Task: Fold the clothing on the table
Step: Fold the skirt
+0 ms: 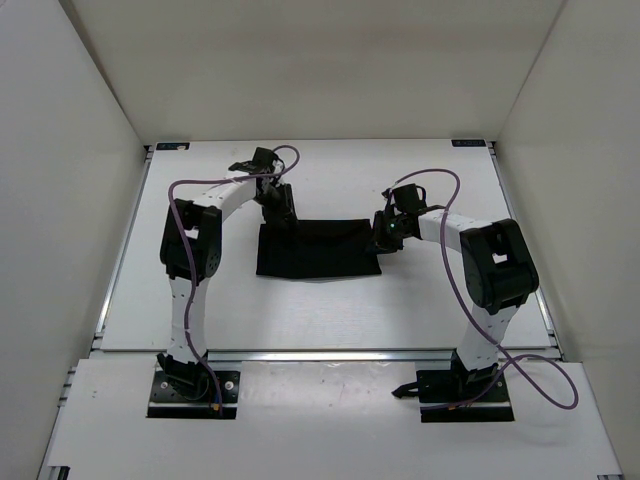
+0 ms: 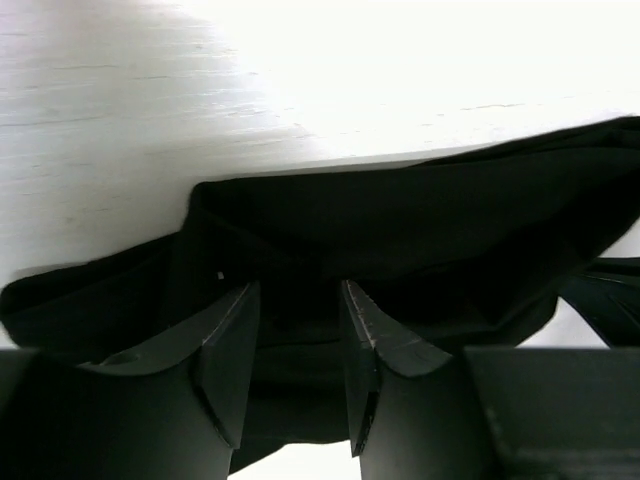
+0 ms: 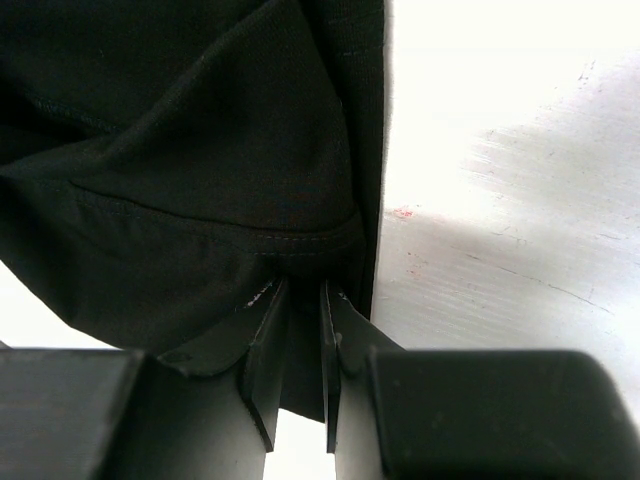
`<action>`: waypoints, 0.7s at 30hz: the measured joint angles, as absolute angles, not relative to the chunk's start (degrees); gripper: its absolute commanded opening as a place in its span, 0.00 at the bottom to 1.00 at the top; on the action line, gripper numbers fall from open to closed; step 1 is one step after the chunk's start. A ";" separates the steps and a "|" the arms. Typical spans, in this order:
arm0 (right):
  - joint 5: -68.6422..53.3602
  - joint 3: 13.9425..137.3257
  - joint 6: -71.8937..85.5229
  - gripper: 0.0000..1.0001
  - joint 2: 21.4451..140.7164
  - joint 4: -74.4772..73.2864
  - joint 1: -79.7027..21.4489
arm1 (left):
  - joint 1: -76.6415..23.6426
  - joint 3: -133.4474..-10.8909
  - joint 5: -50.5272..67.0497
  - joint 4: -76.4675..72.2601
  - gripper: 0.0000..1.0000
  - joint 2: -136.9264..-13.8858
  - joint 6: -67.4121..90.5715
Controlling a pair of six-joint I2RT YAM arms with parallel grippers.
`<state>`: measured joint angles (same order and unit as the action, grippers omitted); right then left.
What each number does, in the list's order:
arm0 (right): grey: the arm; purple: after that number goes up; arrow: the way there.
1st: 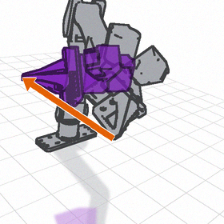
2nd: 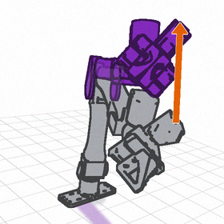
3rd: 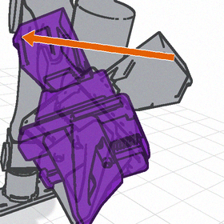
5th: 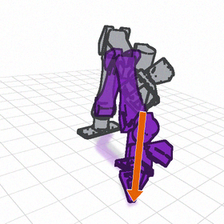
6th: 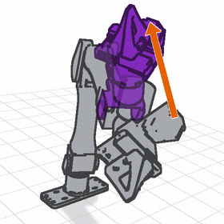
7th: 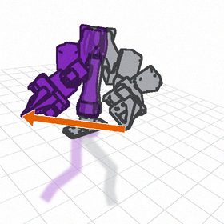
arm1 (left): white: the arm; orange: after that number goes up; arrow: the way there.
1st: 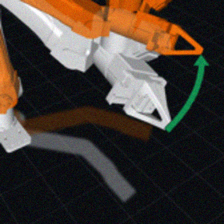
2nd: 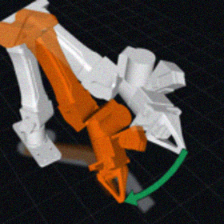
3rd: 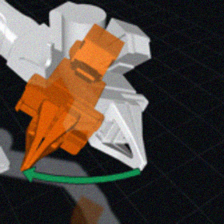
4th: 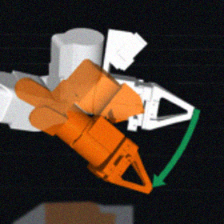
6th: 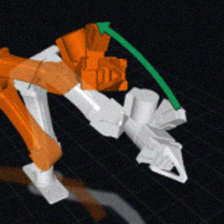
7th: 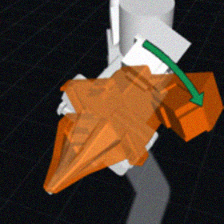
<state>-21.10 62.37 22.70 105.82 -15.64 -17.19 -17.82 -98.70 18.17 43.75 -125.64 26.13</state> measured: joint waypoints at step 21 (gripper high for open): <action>-21.63 62.37 22.70 0.17 105.95 -15.18 -17.19 | -19.31 -105.23 7.18 50.54 0.36 -129.80 21.98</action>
